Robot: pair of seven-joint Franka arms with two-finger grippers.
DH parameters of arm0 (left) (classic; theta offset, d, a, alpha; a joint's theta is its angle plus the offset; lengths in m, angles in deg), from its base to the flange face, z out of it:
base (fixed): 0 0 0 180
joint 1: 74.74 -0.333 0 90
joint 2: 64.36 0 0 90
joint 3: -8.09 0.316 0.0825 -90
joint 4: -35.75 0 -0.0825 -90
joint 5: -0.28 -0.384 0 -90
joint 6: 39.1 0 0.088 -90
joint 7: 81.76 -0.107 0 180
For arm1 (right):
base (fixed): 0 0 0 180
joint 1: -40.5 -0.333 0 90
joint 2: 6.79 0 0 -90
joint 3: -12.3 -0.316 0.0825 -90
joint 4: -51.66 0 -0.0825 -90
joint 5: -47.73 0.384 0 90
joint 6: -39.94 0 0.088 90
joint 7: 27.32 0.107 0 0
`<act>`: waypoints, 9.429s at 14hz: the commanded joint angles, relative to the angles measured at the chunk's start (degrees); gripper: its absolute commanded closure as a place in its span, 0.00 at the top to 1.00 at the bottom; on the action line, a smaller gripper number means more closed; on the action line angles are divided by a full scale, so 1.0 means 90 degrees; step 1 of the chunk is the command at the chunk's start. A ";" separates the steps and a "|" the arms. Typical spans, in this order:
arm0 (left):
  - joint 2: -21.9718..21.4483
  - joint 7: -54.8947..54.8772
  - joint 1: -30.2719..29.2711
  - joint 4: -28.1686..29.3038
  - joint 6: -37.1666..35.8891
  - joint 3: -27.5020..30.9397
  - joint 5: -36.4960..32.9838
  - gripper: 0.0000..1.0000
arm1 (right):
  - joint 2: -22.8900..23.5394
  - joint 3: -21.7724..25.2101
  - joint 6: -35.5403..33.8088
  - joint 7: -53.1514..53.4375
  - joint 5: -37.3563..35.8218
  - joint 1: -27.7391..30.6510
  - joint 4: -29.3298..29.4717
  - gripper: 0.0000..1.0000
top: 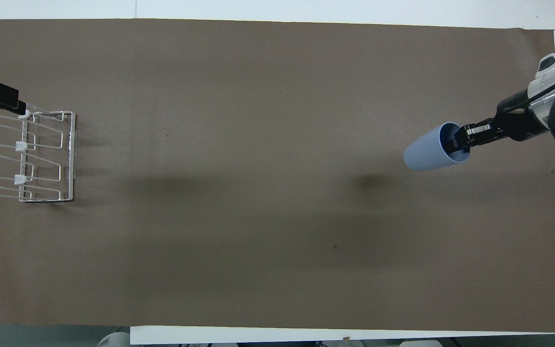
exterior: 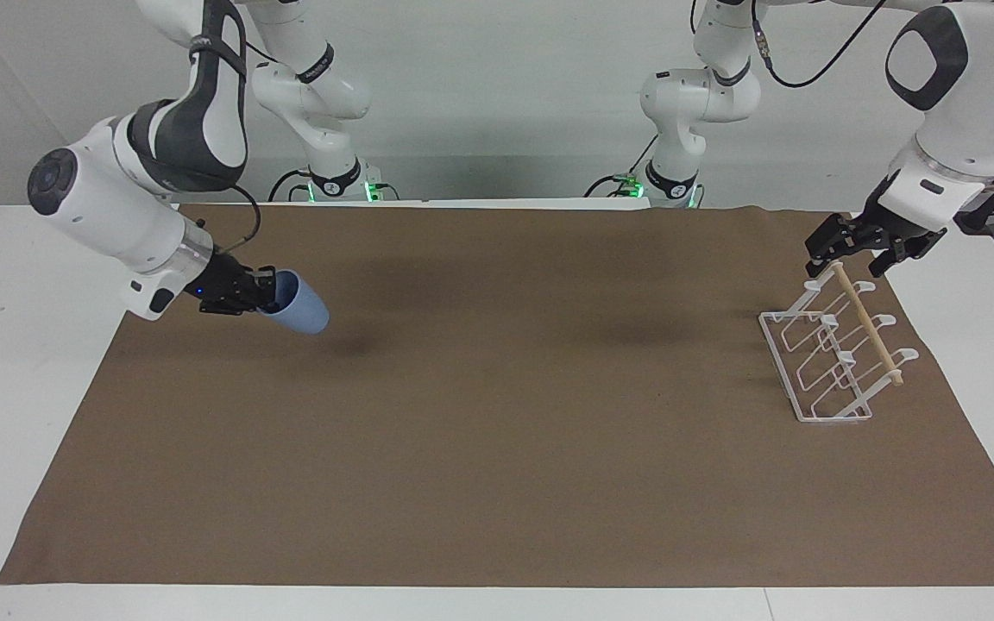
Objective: Hang cup on cup holder
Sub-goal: 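Grasp the blue cup rim and lift it toward the table center, then hold the cup out while the left gripper reaches and grasps its base, then open the right gripper and withdraw while the left gripper holds the cup, then carry the cup toward the rack while the right gripper returns to rest, then lower the cup onto a wooden peg of the rack with the left gripper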
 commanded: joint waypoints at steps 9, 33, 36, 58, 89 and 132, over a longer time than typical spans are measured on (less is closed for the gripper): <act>-0.0164 0.0007 -0.0056 0.0173 -0.0035 -0.0058 -0.0115 1.00 | 0.0079 -0.0083 0.1227 0.3777 0.3745 -0.1903 -0.0072 0.00; -0.0644 1.0083 0.2082 0.2155 0.2785 -0.0146 0.3487 1.00 | -0.0175 -0.0093 0.2664 0.4004 0.4126 -0.2744 -0.0961 0.00; -0.0477 1.0639 0.2491 0.2145 0.2982 -0.0146 0.3849 1.00 | -0.0175 -0.0093 0.2674 0.4004 0.4126 -0.2744 -0.0961 0.00; 0.0011 1.2038 0.3489 0.1892 0.4282 -0.0136 0.3791 0.29 | -0.0175 -0.0093 0.2665 0.3994 0.4117 -0.2744 -0.0981 0.26; 0.0403 1.2302 0.1184 0.3199 0.1938 -0.0078 -0.8485 0.29 | -0.0986 -0.0044 -0.1300 0.2275 -0.2798 -0.0362 0.1226 0.99; 0.0773 0.8644 0.0901 0.0448 0.0963 -0.0068 -0.5489 1.00 | -0.1074 -0.0015 -0.1339 0.2031 -0.2837 -0.0127 0.1080 0.99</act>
